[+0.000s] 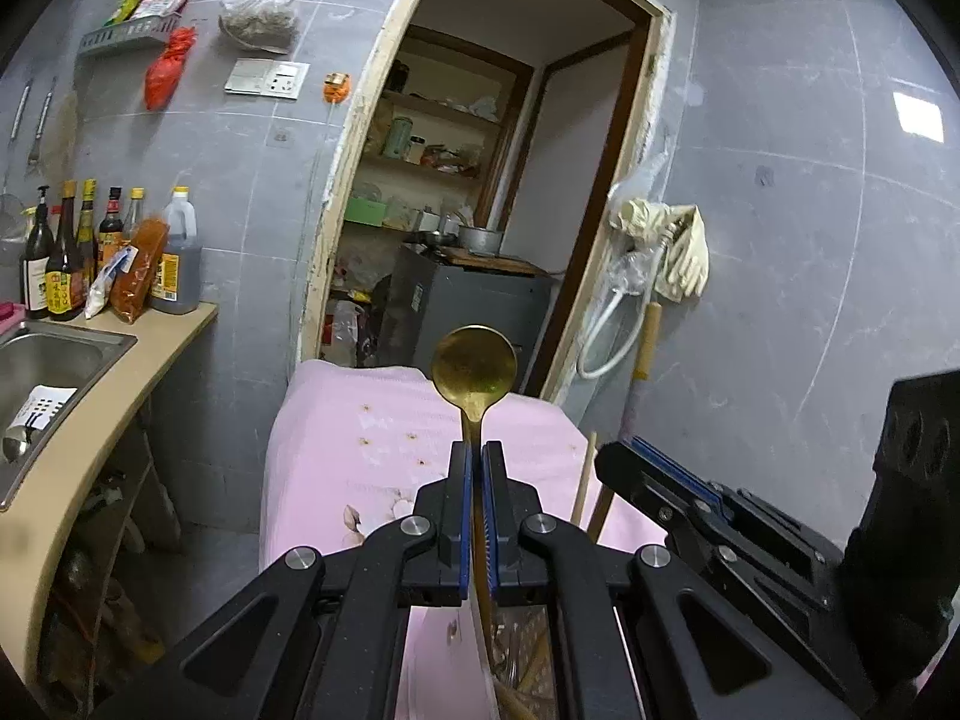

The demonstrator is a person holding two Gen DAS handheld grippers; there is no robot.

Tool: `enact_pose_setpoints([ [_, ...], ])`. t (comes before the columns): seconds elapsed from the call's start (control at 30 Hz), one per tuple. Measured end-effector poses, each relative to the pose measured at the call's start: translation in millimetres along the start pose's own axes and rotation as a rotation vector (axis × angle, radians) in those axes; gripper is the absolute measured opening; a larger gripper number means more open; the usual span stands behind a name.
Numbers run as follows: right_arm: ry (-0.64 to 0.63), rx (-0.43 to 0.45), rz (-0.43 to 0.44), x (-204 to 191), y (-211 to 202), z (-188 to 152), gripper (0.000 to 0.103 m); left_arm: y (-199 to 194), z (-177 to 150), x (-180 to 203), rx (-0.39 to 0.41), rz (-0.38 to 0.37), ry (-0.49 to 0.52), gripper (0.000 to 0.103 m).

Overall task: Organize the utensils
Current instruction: 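Carry the gold spoon and chopstick with both tools over the white basket, then lower the gold spoon and chopstick into the basket and open both tools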

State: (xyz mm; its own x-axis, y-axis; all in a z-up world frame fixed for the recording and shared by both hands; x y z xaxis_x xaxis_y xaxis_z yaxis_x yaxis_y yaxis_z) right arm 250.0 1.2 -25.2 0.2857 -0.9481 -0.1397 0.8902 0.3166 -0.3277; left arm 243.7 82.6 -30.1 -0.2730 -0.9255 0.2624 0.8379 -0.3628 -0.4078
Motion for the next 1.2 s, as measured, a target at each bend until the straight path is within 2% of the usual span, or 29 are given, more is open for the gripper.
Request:
enact_pose_setpoints([
  [0.4, 0.002, -0.043, 0.016, -5, 0, -13, 0.007, -2, -18, 3, -0.058, -0.006, 0.025, 0.004],
  [0.83, 0.042, -0.079, 0.022, -2, -4, -23, 0.008, -5, -22, -1, -0.087, -0.019, -0.010, 0.004],
  [0.9, 0.048, -0.082, 0.023, -2, -6, -25, 0.009, -8, -21, -3, -0.083, -0.018, -0.019, 0.004],
  [0.97, 0.054, -0.081, 0.021, -1, -9, -25, 0.017, -10, -18, -7, -0.079, -0.016, -0.029, 0.004],
  [1.13, 0.060, -0.079, 0.013, 1, -19, -26, 0.020, -17, -15, -13, -0.066, 0.000, -0.048, 0.005],
  [1.2, 0.058, -0.073, 0.009, 3, -24, -25, 0.028, -21, -16, -13, -0.060, 0.010, -0.042, 0.006],
])
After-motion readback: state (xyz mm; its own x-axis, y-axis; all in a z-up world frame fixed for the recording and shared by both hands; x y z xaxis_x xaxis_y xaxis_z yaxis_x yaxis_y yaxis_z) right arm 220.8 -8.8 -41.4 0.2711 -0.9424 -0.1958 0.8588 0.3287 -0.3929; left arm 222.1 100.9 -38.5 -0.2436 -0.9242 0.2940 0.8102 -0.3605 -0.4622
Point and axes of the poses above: each gripper's, at about its wrist camera, not at the fingertips, and y roughly the way its jaws point, x to its right, z to its top, the point moved 10 cm from there along y, roughly the way its jaws point, and after that the axes turned 4 degrees about -x, right-handed, at the moved point
